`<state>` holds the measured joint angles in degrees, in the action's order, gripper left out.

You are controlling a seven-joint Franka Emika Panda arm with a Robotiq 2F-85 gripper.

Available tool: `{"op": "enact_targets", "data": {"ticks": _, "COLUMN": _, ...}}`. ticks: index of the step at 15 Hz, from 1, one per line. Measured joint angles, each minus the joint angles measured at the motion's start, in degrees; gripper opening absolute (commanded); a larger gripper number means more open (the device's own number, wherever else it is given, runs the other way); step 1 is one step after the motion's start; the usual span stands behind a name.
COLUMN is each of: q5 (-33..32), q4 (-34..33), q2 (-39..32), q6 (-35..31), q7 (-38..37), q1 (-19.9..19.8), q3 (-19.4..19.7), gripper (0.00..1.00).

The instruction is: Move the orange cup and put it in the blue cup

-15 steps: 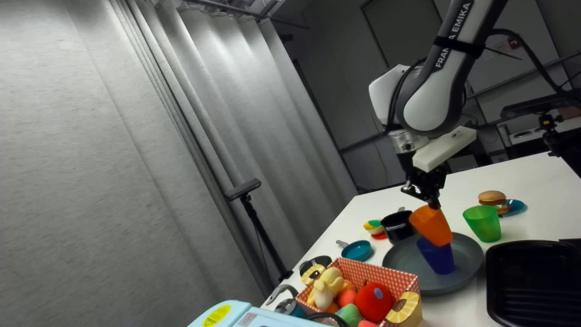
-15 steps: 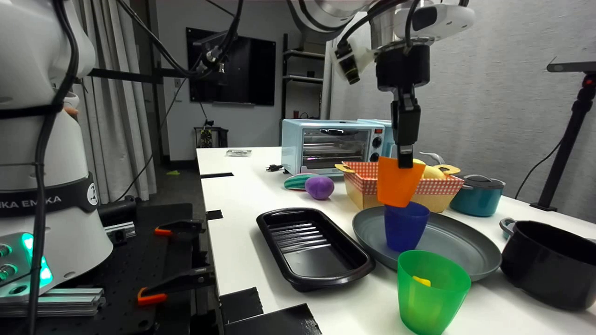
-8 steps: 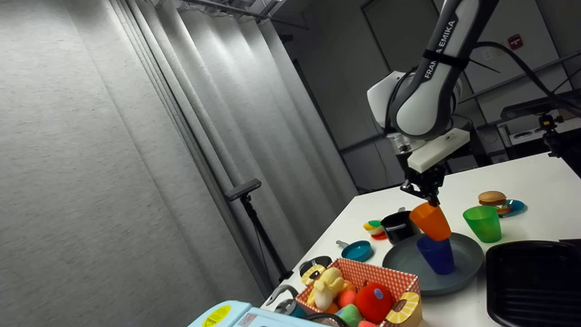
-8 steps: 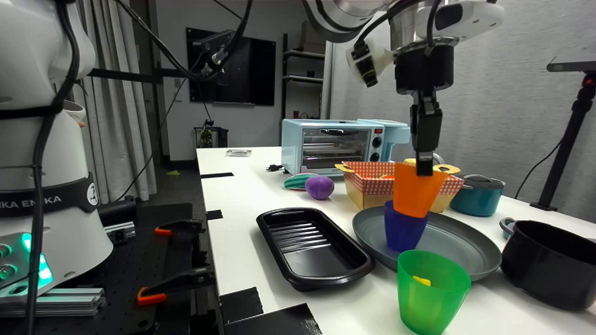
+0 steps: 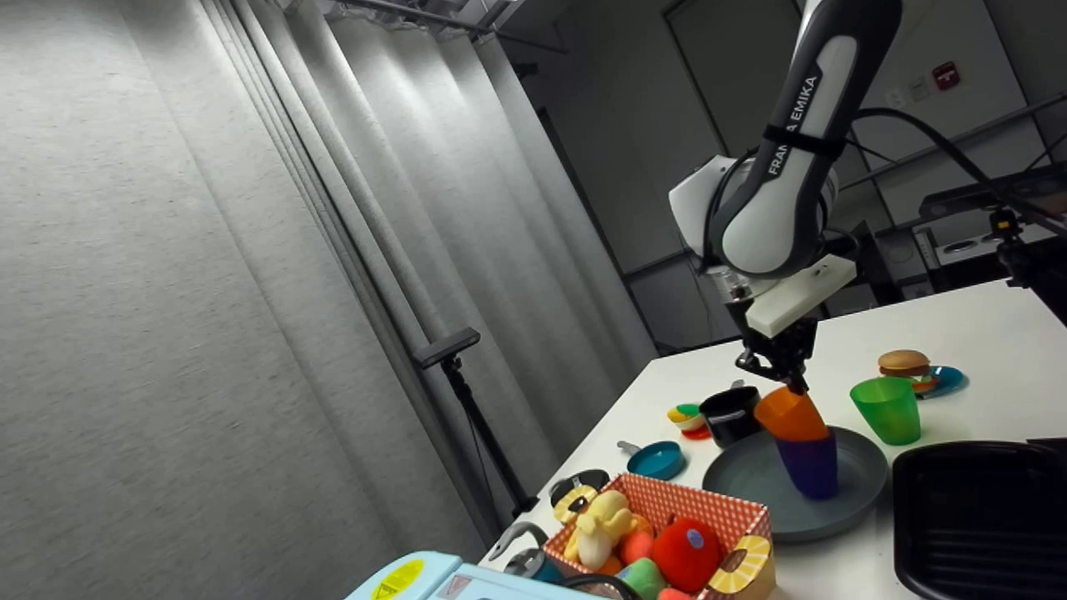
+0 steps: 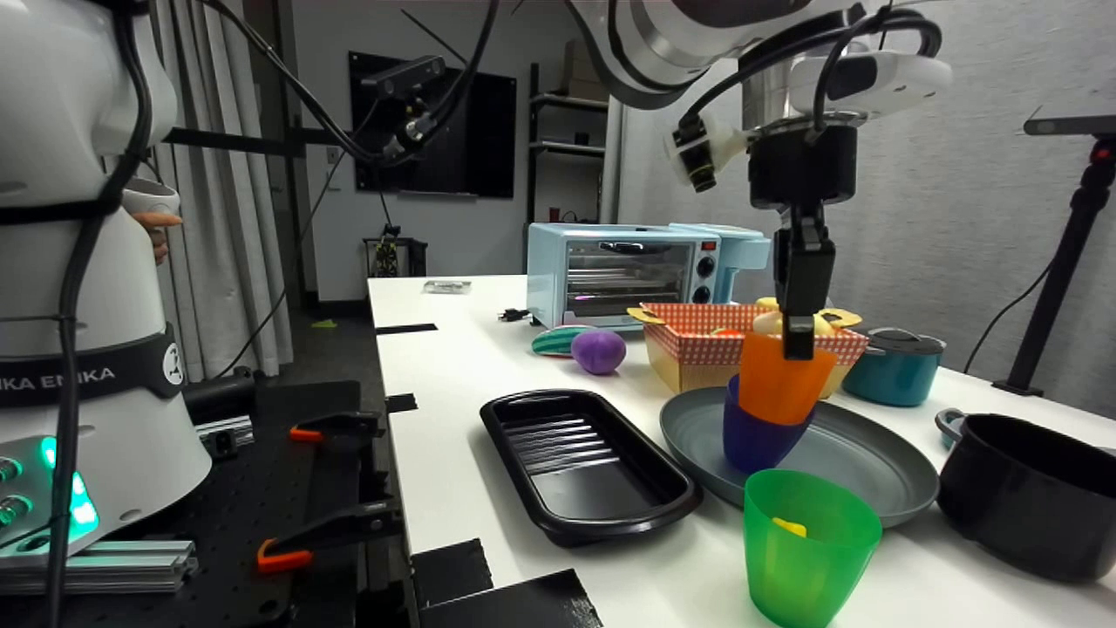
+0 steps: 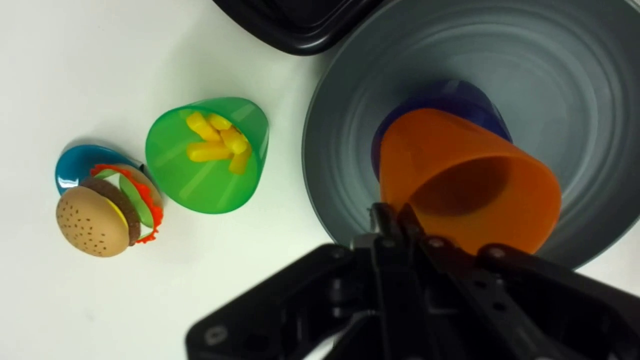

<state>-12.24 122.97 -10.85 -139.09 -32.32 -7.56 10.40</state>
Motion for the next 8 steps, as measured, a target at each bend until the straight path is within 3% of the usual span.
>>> {"op": "enact_targets", "data": {"ticks": 4, "q5": 0.01, "q4": -1.16, "q2": -0.93, "q6": 0.00, "q7": 0.00, "q1": 0.81, "q3": 0.00, "gripper": 0.01}}
{"op": "enact_targets", "data": {"ticks": 5, "q5": 0.05, "q4": -1.27, "q2": -1.09, "q6": 0.00, "q7": 0.00, "q1": 1.02, "q3": -0.01, "gripper": 0.29}}
{"op": "enact_targets", "data": {"ticks": 8, "q5": 0.25, "q4": -1.31, "q2": -1.53, "q6": 0.00, "q7": 0.01, "q1": 1.67, "q3": -0.12, "gripper": 0.44}}
